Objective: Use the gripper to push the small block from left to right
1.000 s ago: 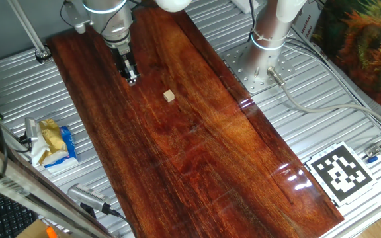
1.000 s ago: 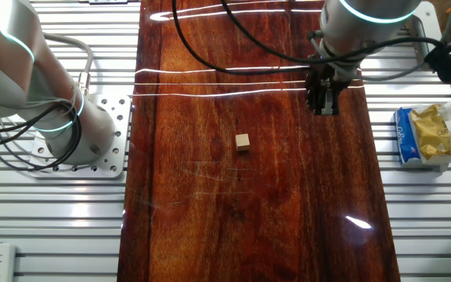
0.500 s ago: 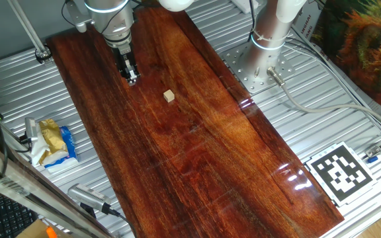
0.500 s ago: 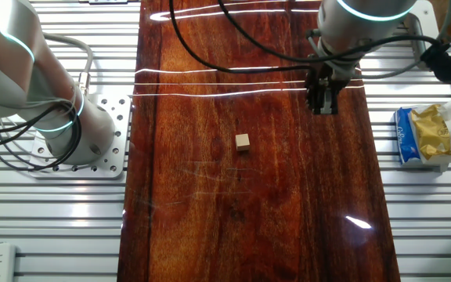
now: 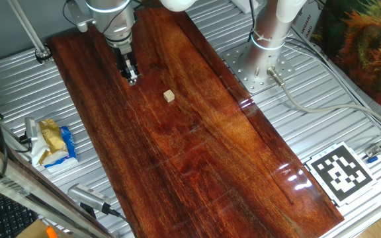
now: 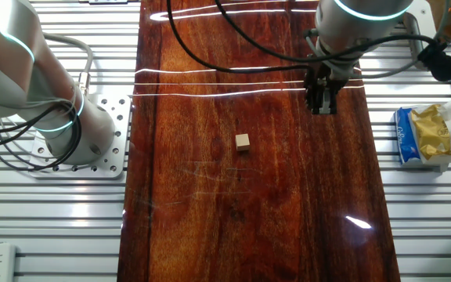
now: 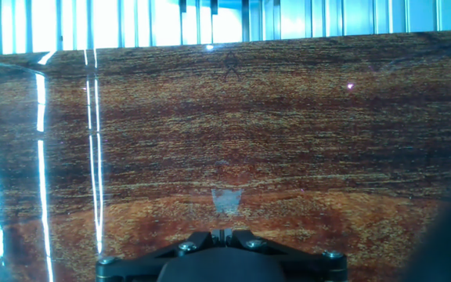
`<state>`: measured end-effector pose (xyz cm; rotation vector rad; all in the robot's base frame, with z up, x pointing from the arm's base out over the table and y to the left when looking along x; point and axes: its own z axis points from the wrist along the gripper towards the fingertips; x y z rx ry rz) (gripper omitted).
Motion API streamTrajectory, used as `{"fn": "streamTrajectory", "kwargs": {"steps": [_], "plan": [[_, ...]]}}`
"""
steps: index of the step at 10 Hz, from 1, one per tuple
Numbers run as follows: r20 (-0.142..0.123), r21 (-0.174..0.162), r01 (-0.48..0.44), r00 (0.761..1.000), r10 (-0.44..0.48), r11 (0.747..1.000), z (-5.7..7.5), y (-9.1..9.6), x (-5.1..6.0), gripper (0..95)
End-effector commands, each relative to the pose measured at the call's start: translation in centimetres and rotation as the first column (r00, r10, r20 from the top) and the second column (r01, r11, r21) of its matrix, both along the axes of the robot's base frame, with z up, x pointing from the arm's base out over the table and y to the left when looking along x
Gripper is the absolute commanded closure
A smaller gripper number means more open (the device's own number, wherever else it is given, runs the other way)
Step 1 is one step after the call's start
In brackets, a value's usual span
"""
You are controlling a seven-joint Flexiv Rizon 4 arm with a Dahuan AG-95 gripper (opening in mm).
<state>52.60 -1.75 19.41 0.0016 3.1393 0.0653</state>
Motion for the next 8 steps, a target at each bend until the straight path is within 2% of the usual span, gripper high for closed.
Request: {"fn": "streamTrajectory", "kwargs": {"steps": [1,5,6,7,8], "plan": [[0.000,-0.001,-0.003,1.000,0.003,1.000,0.0,0.0,0.0,95.0],[0.000,-0.002,-0.005,1.000,0.005,1.000,0.0,0.0,0.0,95.0],[0.006,-0.009,-0.005,1.000,0.005,1.000,0.0,0.0,0.0,95.0],[0.010,-0.012,-0.005,1.000,0.005,1.000,0.2,0.0,0.4,95.0],[0.008,-0.012,-0.002,1.000,0.003,1.000,0.6,0.1,1.5,95.0]]}}
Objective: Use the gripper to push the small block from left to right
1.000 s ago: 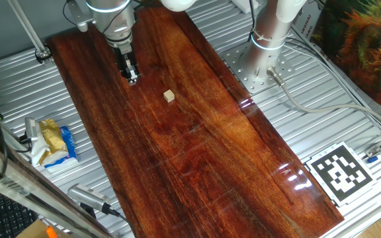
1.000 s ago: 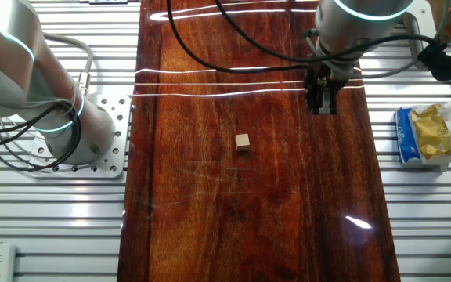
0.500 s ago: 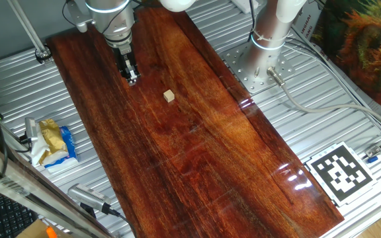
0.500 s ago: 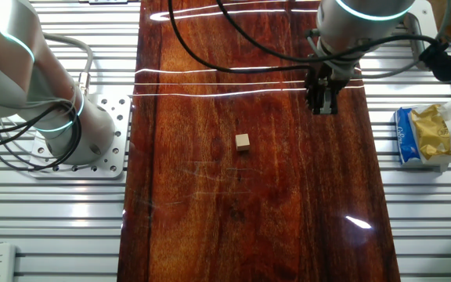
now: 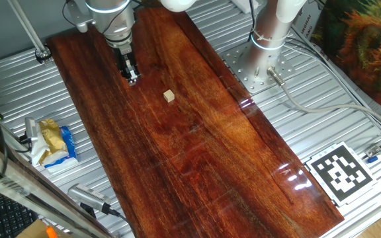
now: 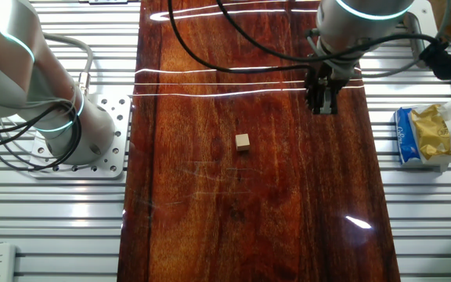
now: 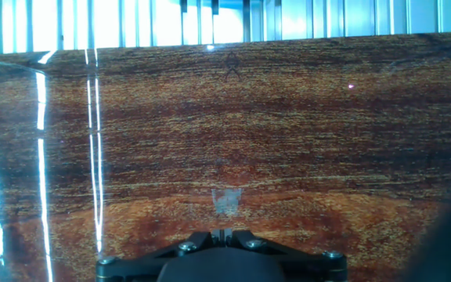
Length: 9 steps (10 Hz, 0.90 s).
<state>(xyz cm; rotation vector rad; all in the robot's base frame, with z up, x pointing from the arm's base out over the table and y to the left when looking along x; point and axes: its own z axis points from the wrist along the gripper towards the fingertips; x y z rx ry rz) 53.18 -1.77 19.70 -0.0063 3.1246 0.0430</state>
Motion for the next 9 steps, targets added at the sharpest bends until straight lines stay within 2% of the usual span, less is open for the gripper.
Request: {"fn": "streamTrajectory", "kwargs": {"steps": [1,2,3,9], "plan": [[-0.011,0.003,0.005,1.000,-0.005,1.000,0.59,0.20,1.90,95.0],[-0.011,0.006,0.003,1.000,-0.003,1.000,0.83,0.30,2.48,95.0],[-0.007,0.008,-0.003,1.000,0.003,1.000,0.86,0.32,2.57,95.0],[-0.016,0.011,0.000,1.000,0.001,1.000,0.84,0.31,2.58,95.0]]}}
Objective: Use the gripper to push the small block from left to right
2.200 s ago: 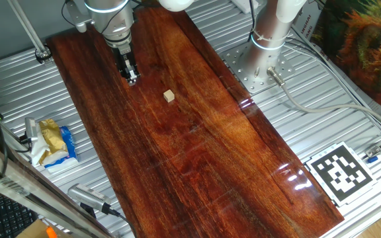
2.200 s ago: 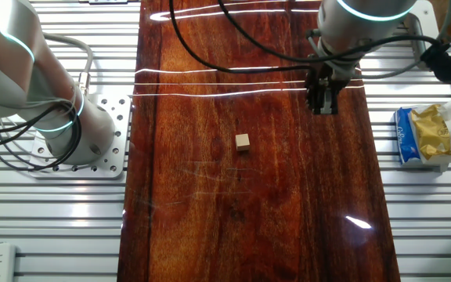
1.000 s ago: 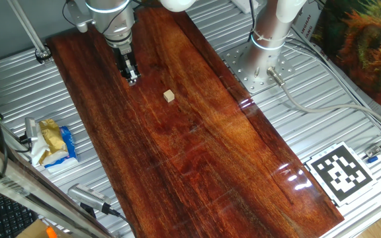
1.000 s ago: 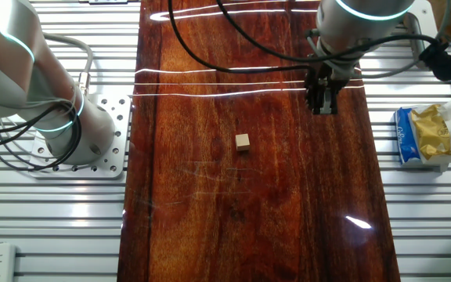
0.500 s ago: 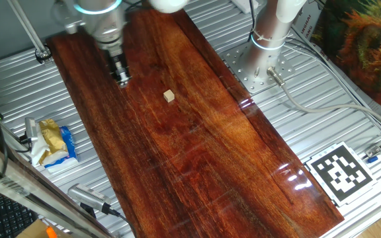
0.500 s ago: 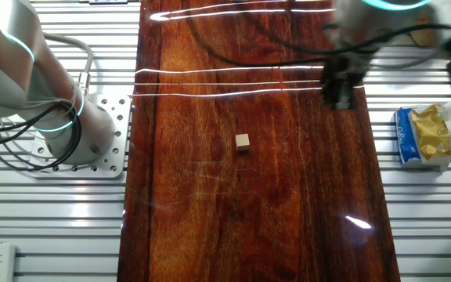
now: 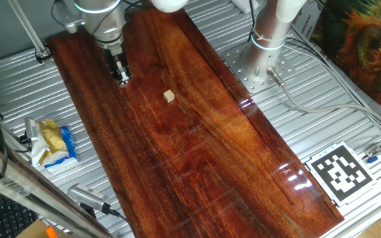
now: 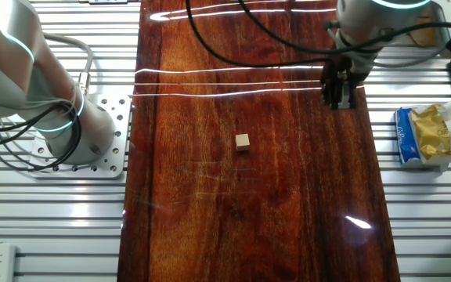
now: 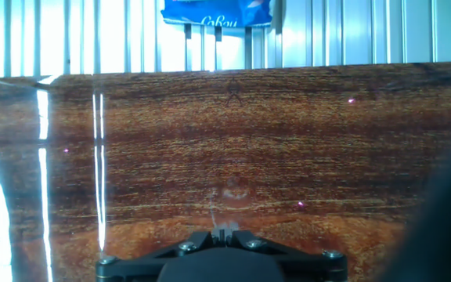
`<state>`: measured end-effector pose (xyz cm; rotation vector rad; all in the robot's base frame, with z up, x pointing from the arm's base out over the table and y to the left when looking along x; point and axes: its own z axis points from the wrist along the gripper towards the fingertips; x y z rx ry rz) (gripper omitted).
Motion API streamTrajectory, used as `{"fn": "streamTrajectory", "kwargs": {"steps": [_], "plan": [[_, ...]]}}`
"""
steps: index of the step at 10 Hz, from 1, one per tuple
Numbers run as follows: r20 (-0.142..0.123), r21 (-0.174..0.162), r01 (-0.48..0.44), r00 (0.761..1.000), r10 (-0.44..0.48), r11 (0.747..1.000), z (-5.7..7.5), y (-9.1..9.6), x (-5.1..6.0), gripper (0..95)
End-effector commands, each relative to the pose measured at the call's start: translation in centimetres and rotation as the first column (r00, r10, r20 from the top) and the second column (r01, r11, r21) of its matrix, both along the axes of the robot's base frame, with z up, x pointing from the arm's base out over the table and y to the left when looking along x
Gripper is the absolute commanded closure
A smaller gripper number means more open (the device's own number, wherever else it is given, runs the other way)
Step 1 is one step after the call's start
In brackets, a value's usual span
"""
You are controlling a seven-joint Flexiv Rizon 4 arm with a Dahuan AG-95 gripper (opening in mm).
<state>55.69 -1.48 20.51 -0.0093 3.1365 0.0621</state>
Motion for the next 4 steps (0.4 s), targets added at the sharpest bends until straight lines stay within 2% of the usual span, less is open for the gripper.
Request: {"fn": "streamTrajectory", "kwargs": {"steps": [1,4], "plan": [[-0.004,-0.001,0.000,1.000,0.000,1.000,0.03,0.02,0.07,95.0],[-0.005,0.004,-0.007,1.000,0.007,1.000,0.03,0.02,0.07,95.0]]}}
